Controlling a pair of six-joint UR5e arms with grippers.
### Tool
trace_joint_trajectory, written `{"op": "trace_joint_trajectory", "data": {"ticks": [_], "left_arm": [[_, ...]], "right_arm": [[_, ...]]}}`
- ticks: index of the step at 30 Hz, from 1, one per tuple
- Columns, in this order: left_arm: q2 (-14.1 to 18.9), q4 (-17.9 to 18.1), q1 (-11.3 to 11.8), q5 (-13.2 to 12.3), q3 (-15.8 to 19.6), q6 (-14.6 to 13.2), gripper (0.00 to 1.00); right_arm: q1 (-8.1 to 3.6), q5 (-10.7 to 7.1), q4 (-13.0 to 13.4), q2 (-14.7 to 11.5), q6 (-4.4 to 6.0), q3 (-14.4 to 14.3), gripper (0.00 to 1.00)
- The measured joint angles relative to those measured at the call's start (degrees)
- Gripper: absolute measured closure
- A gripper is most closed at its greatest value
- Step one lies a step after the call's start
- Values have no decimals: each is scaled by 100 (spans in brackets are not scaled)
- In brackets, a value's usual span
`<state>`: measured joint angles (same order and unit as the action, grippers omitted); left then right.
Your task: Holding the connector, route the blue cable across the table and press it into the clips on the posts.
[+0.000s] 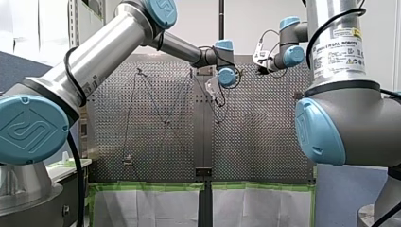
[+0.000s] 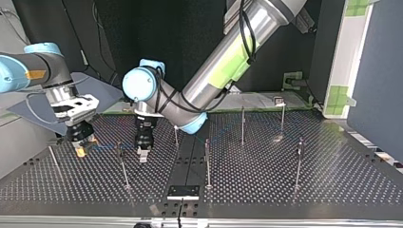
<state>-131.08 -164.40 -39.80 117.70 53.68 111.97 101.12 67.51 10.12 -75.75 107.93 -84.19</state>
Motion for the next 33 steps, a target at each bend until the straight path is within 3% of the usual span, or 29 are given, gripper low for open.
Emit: {"op": "trace_joint_trajectory", "data": {"ticks": [33], "left_arm": [[0, 0, 0, 0, 0, 0, 0]], "right_arm": [[61, 184, -9, 3, -7, -7, 100]]}}
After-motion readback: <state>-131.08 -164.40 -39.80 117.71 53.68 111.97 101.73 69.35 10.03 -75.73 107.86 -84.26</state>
